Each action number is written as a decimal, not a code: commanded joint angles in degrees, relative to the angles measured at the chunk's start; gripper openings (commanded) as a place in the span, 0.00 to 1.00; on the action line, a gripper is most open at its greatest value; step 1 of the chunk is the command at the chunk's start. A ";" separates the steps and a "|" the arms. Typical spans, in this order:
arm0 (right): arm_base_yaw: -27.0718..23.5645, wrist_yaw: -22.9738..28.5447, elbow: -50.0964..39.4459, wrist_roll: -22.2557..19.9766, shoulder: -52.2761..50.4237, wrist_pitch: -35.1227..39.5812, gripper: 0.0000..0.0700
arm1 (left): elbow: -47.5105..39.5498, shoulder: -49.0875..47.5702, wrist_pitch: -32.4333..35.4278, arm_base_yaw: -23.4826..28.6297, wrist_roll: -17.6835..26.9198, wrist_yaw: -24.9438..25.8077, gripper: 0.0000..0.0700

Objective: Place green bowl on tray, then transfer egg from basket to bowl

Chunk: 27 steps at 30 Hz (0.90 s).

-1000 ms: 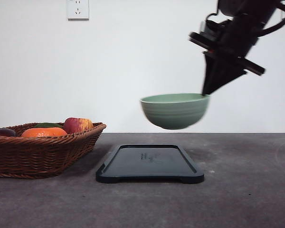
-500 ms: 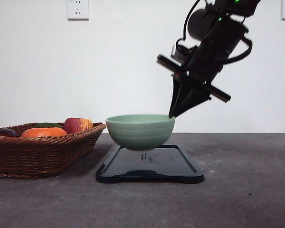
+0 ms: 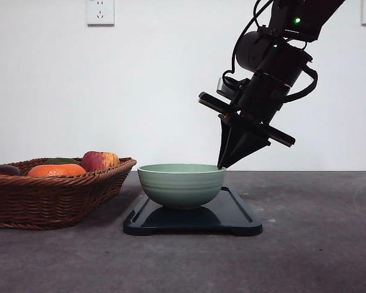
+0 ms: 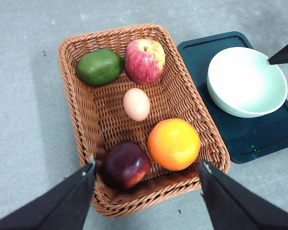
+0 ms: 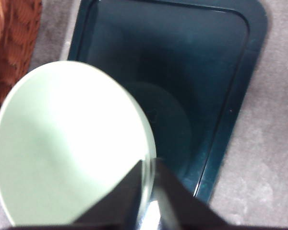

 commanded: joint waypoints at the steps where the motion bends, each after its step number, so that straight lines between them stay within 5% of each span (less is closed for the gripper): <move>1: 0.35 -0.30 1.25 -0.32 1.08 0.28 0.27 | 1.33 0.30 0.38 0.00 -0.03 0.13 0.62; 7: 0.24 -0.42 1.25 -1.46 -2.71 0.45 0.34 | 1.33 0.31 0.28 0.00 -0.03 0.13 0.62; 14: 0.72 7.78 -1.16 -5.83 -11.64 0.97 0.34 | 1.33 0.33 0.28 0.00 -0.01 0.13 0.62; 21: 0.69 7.87 -20.57 -5.83 -26.45 15.54 0.34 | 1.33 0.33 0.30 0.00 -0.03 0.13 0.62; 27: 0.66 7.97 -35.17 -6.51 -41.46 19.74 0.34 | 1.33 0.33 0.32 0.00 -0.04 0.15 0.62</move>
